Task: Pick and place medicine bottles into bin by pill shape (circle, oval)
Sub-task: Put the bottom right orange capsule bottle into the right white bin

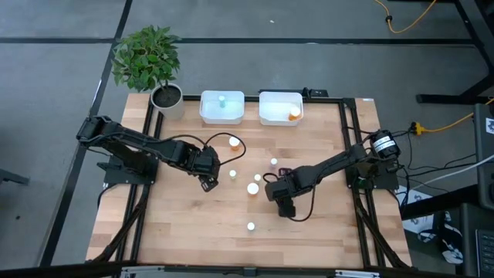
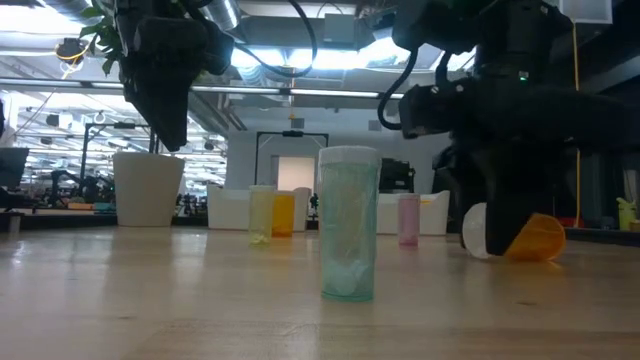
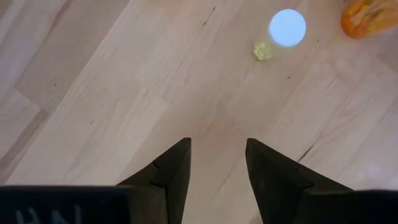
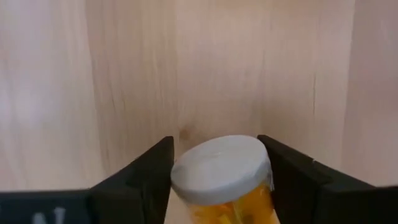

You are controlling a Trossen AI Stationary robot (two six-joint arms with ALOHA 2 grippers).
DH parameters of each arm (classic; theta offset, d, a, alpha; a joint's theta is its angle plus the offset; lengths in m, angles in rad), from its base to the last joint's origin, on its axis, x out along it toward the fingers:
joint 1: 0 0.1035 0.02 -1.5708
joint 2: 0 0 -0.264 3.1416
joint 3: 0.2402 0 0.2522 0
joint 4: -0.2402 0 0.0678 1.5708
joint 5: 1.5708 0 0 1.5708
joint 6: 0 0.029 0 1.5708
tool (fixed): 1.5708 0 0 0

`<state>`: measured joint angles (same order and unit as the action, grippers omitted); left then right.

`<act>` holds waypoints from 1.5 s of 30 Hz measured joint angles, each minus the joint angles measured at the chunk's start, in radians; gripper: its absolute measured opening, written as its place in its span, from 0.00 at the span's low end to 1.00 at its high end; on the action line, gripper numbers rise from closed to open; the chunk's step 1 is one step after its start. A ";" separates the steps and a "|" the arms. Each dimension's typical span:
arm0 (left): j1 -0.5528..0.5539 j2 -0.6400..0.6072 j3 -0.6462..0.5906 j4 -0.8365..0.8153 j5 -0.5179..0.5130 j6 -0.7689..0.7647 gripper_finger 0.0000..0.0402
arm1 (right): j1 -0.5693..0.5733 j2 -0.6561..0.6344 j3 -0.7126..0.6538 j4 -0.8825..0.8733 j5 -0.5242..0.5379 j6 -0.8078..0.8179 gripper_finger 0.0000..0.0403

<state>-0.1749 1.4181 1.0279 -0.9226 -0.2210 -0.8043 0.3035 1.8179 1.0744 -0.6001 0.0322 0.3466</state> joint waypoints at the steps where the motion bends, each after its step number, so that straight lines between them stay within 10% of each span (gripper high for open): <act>1: 0.000 0.000 0.000 0.000 0.000 0.000 0.37 | 0.000 0.000 0.000 -0.001 0.000 0.020 0.51; 12: 0.000 0.000 0.000 0.000 -0.003 0.003 0.37 | 0.024 -0.104 0.036 -0.008 0.154 0.288 0.52; 29: 0.000 0.000 0.000 0.001 -0.006 0.003 0.37 | 0.349 -0.469 -0.159 0.103 1.360 0.787 0.53; 45: 0.000 0.000 0.000 0.001 -0.030 0.003 0.37 | 0.279 -0.371 -0.476 0.379 1.406 0.931 0.53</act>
<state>-0.1749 1.4181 1.0279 -0.9218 -0.2508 -0.8009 0.5824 1.4465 0.5986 -0.2210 1.4379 1.2771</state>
